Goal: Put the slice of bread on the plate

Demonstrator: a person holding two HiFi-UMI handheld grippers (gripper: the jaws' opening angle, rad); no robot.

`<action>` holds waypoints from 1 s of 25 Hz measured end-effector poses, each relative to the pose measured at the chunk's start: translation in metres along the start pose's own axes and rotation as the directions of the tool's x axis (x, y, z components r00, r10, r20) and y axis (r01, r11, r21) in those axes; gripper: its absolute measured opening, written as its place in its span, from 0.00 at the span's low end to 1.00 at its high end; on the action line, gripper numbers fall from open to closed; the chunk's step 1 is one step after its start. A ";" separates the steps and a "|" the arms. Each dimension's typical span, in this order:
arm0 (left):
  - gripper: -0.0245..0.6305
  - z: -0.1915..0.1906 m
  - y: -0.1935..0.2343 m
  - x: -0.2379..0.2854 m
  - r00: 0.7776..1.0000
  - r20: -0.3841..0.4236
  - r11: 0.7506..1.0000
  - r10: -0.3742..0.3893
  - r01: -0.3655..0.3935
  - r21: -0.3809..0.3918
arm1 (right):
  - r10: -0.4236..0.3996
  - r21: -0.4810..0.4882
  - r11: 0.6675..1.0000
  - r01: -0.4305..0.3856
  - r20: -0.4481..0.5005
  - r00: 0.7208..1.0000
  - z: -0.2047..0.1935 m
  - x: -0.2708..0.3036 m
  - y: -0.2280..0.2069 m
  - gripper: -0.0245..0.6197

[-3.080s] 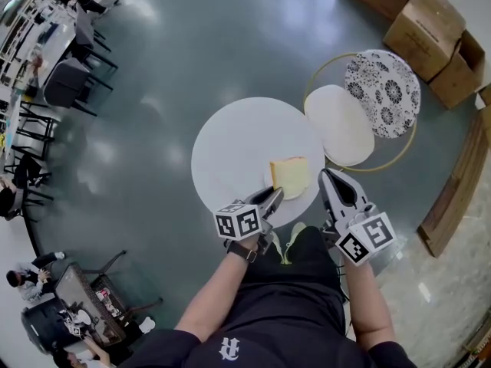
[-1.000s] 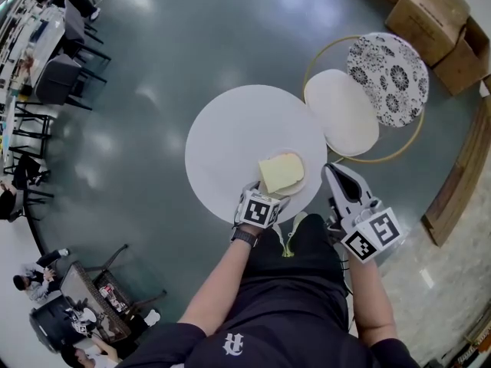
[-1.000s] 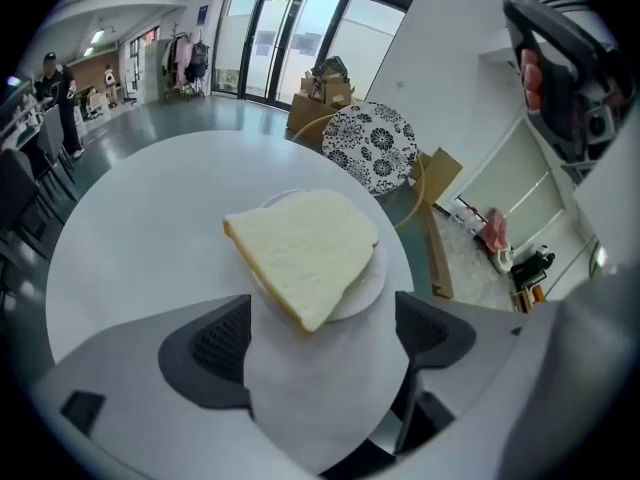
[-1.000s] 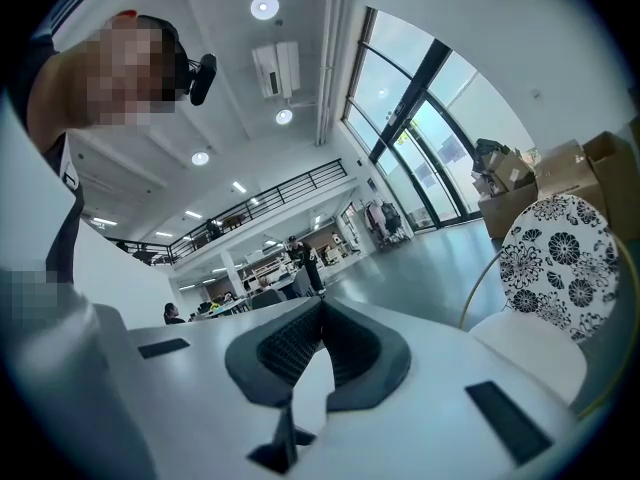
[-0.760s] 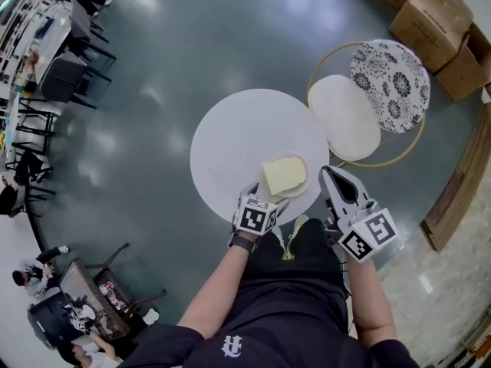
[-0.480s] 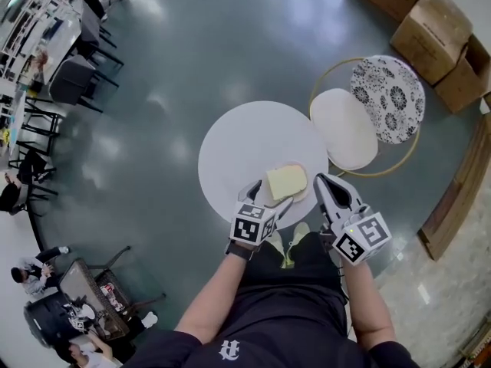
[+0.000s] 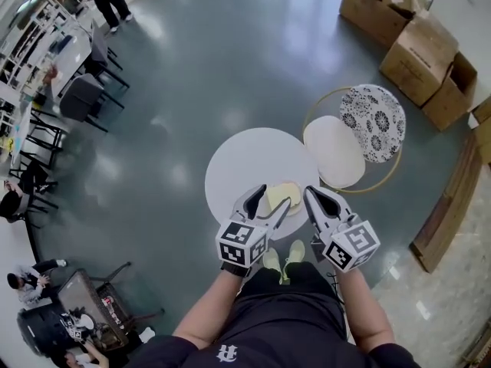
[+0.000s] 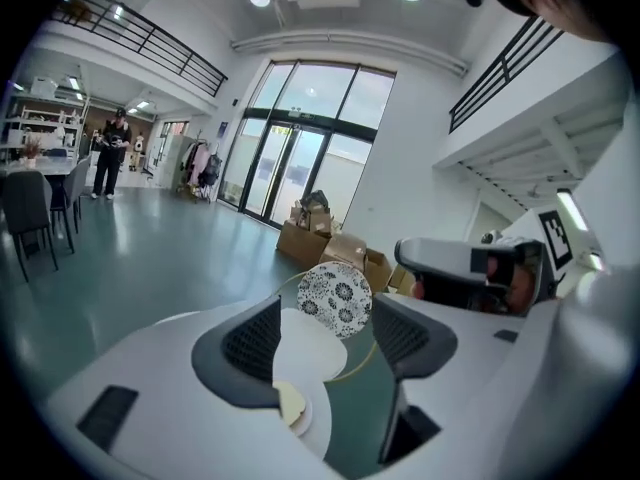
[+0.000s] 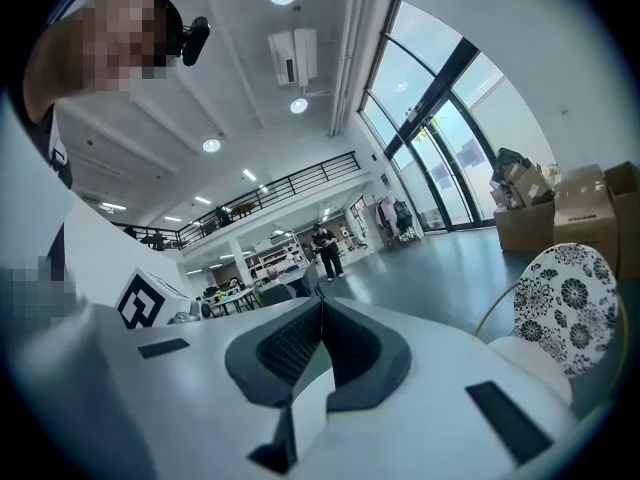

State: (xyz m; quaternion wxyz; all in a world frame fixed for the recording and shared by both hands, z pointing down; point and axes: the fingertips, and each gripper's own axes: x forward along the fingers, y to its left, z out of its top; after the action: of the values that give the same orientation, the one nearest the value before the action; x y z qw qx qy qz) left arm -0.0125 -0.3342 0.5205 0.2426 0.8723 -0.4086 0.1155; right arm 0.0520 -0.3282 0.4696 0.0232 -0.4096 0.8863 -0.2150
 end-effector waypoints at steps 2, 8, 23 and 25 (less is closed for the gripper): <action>0.44 0.019 -0.007 -0.007 0.999 0.037 1.000 -0.002 0.001 0.014 | 0.001 -0.013 1.000 -0.001 0.001 1.000 0.009 -0.002 0.005 0.05; 0.25 0.058 -0.026 -0.035 0.992 0.122 0.998 0.008 -0.015 0.055 | 0.009 -0.051 0.999 -0.008 0.015 1.000 0.035 -0.012 0.022 0.05; 0.05 0.126 -0.065 -0.081 0.952 0.305 0.991 0.002 -0.043 0.128 | 0.105 -0.146 0.985 -0.093 0.073 0.992 0.086 -0.021 0.069 0.05; 0.05 0.130 -0.069 -0.085 0.949 0.317 0.990 -0.006 -0.038 0.133 | 0.116 -0.153 0.983 -0.103 0.079 0.990 0.090 -0.022 0.074 0.05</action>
State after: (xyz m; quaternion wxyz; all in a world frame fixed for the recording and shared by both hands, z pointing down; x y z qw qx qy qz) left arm -0.0140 -0.3080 0.3521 0.1122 0.8908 -0.4404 0.0043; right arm 0.0335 -0.3022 0.3551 0.0434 -0.3698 0.9191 -0.1285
